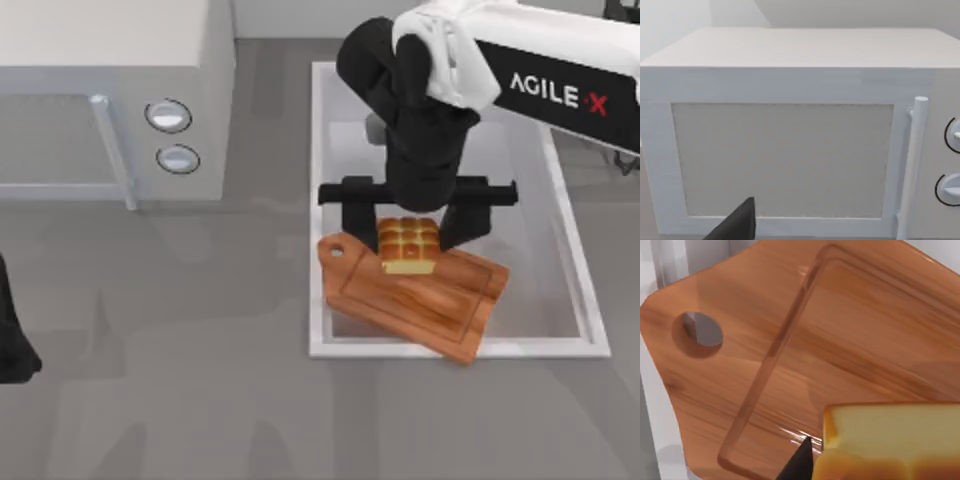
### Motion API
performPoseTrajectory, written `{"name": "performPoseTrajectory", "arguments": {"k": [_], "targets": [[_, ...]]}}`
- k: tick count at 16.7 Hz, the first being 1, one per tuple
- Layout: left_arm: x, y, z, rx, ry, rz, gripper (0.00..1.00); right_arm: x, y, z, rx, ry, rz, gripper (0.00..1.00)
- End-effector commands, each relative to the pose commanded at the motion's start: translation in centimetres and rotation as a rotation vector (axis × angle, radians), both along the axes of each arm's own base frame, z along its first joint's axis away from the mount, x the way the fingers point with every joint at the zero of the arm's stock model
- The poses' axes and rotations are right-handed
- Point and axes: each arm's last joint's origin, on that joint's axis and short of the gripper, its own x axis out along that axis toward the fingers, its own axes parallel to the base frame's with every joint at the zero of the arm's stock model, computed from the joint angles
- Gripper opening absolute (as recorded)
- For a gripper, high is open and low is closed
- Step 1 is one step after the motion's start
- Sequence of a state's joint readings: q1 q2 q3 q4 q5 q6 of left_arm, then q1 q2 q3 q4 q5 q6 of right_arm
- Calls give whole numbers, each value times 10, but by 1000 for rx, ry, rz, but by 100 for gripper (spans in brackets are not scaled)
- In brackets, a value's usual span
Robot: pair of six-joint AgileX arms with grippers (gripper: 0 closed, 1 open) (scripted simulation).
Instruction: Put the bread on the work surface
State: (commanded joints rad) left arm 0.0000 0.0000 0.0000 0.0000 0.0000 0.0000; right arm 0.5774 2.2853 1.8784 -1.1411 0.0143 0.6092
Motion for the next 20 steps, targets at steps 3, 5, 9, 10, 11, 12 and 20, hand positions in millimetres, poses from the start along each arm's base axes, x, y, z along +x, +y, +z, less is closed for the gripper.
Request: {"name": "performPoseTrajectory", "arguments": {"k": [3,5,9,10,11,12,20], "targets": [[0,0,0,0,0,0,100,0,1,-4,7,-12,1,0],[0,0,0,0,0,0,100,0,1,-10,7,-13,1,0],[0,0,0,0,0,0,100,-1,1,-18,-2,0,2,0],[0,0,0,0,0,0,100,-1,1,-18,-2,0,2,0],[0,0,0,0,0,0,100,-1,1,-18,-2,0,2,0],[0,0,0,0,0,0,100,-1,1,-18,-2,0,2,8],[0,0,0,0,0,0,100,-1,1,-18,-2,0,2,68]]}}
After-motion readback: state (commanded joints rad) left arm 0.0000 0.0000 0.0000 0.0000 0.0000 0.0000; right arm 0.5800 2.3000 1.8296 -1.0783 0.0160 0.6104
